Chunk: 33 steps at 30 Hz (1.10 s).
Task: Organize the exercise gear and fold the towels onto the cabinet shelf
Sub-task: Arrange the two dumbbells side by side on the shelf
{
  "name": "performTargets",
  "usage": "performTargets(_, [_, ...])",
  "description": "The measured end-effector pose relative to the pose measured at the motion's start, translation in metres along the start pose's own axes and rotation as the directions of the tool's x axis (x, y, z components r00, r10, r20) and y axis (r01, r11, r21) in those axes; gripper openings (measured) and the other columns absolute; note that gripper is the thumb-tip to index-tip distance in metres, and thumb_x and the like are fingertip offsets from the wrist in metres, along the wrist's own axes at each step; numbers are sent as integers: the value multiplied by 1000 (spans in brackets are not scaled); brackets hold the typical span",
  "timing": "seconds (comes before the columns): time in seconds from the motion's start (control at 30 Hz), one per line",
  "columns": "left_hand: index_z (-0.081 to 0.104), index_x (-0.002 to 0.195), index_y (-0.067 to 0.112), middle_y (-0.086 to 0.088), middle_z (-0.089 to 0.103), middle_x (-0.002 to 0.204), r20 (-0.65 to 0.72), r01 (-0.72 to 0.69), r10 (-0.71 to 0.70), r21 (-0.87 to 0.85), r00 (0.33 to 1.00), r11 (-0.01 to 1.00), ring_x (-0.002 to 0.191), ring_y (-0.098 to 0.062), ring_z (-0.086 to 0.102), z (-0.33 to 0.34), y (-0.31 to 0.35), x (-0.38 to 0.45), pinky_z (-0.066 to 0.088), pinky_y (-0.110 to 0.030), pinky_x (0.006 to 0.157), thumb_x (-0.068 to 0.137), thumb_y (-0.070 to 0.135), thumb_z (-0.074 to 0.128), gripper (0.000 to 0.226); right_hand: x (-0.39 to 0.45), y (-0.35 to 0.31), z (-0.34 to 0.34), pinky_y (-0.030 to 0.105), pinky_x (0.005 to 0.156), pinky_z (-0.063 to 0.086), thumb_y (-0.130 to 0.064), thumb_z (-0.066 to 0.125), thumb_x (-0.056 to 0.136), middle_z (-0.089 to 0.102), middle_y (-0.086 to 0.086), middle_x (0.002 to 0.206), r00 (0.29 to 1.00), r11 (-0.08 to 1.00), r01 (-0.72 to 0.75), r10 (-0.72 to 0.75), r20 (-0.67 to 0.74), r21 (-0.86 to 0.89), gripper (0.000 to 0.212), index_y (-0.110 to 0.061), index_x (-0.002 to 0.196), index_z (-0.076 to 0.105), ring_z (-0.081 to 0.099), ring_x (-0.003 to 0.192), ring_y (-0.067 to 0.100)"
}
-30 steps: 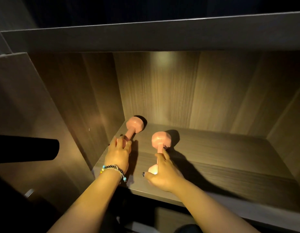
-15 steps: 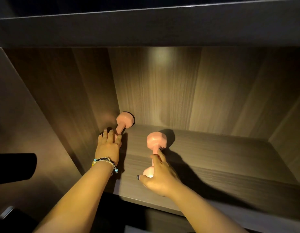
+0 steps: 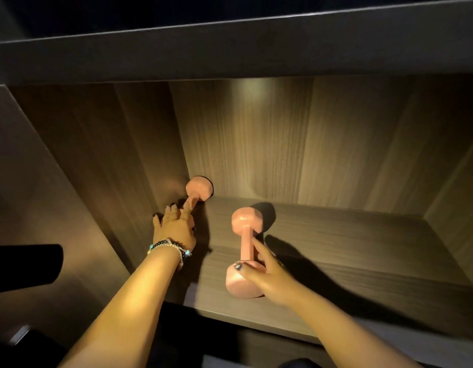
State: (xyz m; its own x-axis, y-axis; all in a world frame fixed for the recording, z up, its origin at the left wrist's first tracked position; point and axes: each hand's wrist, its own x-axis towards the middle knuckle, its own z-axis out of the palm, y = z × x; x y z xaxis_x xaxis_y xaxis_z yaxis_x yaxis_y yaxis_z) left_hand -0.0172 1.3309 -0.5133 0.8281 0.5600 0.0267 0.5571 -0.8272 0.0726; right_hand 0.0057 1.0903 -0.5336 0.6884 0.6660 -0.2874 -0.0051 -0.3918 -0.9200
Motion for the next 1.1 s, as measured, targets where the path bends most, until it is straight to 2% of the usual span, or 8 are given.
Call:
performTargets(0.13, [46,134,14,-10,58,124,-281,-71,-115,-575,953,815,115,-32,57,-8,29,-67,42,-38,94,91,10,55,45,-16,40,-23,40,118,23,-33,49,98,27,-9,155,979,998,34,-23,-202,55,49,-44,142,30,25,143,15])
performTargets(0.23, [37,145,17,-3,47,143,-302,-201,-22,-684,953,701,131,-18,46,6,58,-120,36,-28,105,92,18,60,58,-29,68,-30,24,115,15,-27,45,100,27,-8,155,949,954,2,-97,-300,-301,48,-32,146,32,22,143,10])
performTargets(0.33, [38,144,19,-1,38,149,-357,-322,120,-584,926,745,136,-14,36,30,76,-147,32,-26,107,87,43,58,65,-32,81,-27,21,116,-1,-28,38,102,13,-9,160,932,718,28,-271,-242,-696,52,-24,152,23,6,147,8])
performTargets(0.5, [52,131,16,-7,56,130,-334,-351,219,-411,917,841,114,-24,58,52,89,-163,54,-26,82,65,34,84,76,-31,84,-19,32,116,-12,-42,1,90,2,-7,162,929,564,-34,-286,-234,-825,67,-24,154,11,-4,148,11])
performTargets(0.63, [56,124,12,-9,63,119,-316,-302,200,-321,928,898,104,-26,65,51,90,-153,60,-29,64,56,28,89,77,-29,88,-20,30,113,-17,-45,-5,89,1,-6,162,928,529,-42,-294,-229,-848,70,-24,154,10,-4,148,12])
performTargets(0.8, [41,143,11,-9,42,146,-249,-218,157,-241,956,946,134,-24,43,38,82,-130,48,-30,97,77,20,71,73,-28,89,-21,22,99,-32,-53,-17,69,-2,-8,162,919,554,-9,-323,-225,-832,92,-25,154,8,-8,148,9])
performTargets(0.9, [56,128,4,-15,55,124,-250,-210,178,-109,952,972,108,-33,57,33,71,-106,54,-39,82,58,20,83,77,-26,91,-22,24,104,-28,-54,-16,70,-4,-11,161,919,555,-3,-326,-221,-832,91,-27,154,8,-9,147,7])
performTargets(1.1, [67,106,1,-14,59,101,-217,-172,186,82,958,982,84,-33,60,18,56,-59,53,-36,67,57,19,82,55,-27,91,-20,31,109,7,-45,35,85,58,-7,134,941,529,-72,-246,-234,-845,51,-26,122,66,56,123,11])
